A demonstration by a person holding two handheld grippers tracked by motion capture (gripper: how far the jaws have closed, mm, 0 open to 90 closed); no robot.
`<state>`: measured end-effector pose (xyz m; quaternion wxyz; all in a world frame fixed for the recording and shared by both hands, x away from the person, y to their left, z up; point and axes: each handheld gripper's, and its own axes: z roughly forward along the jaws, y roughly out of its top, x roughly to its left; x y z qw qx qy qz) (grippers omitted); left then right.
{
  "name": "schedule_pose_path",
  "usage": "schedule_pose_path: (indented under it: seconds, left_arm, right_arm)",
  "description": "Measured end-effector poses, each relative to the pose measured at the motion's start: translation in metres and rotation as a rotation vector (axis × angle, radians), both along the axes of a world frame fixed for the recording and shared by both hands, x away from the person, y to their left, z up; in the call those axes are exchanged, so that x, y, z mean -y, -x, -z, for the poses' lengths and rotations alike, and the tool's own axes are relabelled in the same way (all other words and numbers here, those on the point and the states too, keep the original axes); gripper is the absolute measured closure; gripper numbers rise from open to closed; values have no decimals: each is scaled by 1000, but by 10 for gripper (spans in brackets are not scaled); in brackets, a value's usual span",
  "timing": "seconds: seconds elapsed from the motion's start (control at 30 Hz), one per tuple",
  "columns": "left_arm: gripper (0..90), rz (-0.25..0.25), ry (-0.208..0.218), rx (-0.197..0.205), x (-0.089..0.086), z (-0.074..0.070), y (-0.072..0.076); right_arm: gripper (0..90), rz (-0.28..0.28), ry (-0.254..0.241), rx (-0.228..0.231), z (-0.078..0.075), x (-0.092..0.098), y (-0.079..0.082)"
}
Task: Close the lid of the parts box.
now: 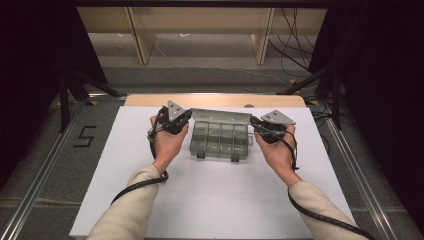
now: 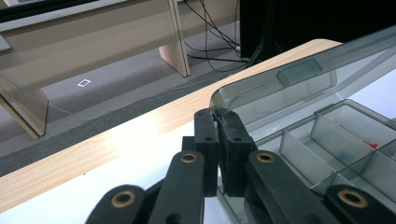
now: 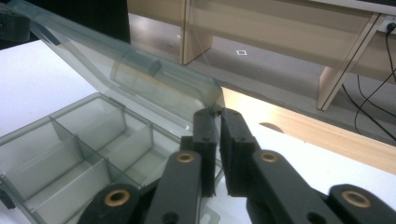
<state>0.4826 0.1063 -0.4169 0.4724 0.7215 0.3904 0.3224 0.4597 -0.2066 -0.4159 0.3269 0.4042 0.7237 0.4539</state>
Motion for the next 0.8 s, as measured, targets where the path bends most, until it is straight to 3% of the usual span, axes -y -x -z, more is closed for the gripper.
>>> schedule_pose_path:
  seconds: [0.2, 0.3, 0.47, 0.63, 0.7, 0.8]
  left_arm:
    - [867, 0, -1, 4, 0, 1, 1]
    - [867, 3, -5, 5, 0, 0, 2]
    - [867, 4, -12, 7, 0, 1, 2]
    - [866, 3, -18, 8, 0, 1, 2]
    - [866, 2, -14, 9, 0, 1, 3]
    - [864, 5, -21, 14, 1, 2, 5]
  right_arm:
    - [877, -7, -7, -22, 0, 0, 1]
    - [863, -2, 4, 6, 1, 0, 0]
    - [768, -8, 6, 3, -1, 0, -2]
    - [819, -19, 29, 29, -3, -3, -5]
    - [828, -5, 63, 55, -3, -5, -4]
    - [836, 2, 72, 57, -3, -4, -5]
